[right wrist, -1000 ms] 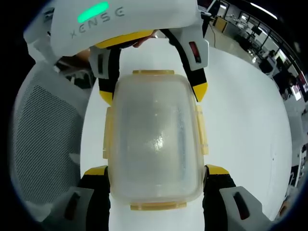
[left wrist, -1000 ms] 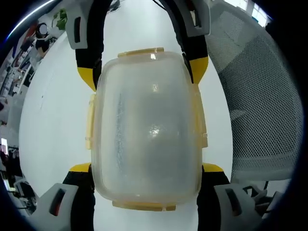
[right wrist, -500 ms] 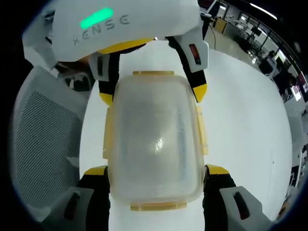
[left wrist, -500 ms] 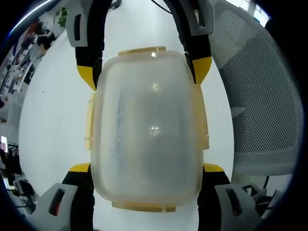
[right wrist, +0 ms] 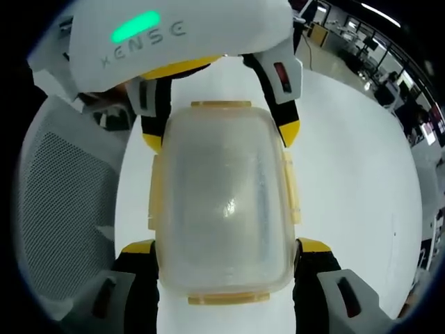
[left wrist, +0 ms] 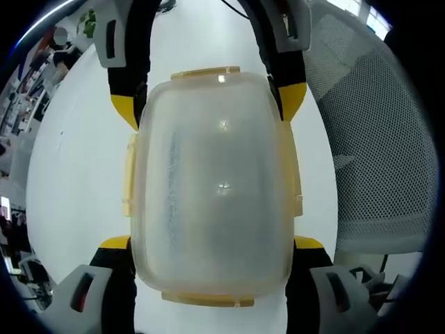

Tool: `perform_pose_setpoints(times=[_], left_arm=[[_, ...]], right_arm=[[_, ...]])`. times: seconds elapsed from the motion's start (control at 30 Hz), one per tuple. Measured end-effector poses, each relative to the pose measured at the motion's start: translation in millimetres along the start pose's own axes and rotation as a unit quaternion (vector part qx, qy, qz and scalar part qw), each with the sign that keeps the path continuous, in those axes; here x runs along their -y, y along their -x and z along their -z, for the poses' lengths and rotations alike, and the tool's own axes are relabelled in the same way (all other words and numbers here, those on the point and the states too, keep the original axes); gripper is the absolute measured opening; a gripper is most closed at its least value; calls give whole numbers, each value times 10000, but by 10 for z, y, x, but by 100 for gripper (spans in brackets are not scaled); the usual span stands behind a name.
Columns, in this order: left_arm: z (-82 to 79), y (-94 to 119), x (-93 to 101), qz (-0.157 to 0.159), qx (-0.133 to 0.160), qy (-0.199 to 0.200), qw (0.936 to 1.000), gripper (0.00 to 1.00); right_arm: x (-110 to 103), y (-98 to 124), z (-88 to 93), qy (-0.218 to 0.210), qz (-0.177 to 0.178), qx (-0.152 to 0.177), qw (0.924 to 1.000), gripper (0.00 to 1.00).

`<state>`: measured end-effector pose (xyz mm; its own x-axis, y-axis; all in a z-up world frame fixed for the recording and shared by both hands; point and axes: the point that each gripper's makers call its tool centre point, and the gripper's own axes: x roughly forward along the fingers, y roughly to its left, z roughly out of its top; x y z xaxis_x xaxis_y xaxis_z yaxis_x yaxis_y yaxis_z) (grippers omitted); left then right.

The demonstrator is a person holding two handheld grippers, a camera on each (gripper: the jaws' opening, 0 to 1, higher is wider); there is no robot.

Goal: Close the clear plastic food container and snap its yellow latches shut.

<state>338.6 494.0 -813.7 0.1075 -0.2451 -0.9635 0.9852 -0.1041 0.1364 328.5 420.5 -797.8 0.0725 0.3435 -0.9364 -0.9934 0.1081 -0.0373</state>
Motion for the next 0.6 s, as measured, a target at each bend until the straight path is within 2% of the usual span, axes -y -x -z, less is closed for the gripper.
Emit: perform_pose_setpoints(times=[0.6], left_arm=[[17,-19,-178,-5,-28,6,10000,90]], right_arm=[[187,-10,-2,-15,22,-18,10000,80]])
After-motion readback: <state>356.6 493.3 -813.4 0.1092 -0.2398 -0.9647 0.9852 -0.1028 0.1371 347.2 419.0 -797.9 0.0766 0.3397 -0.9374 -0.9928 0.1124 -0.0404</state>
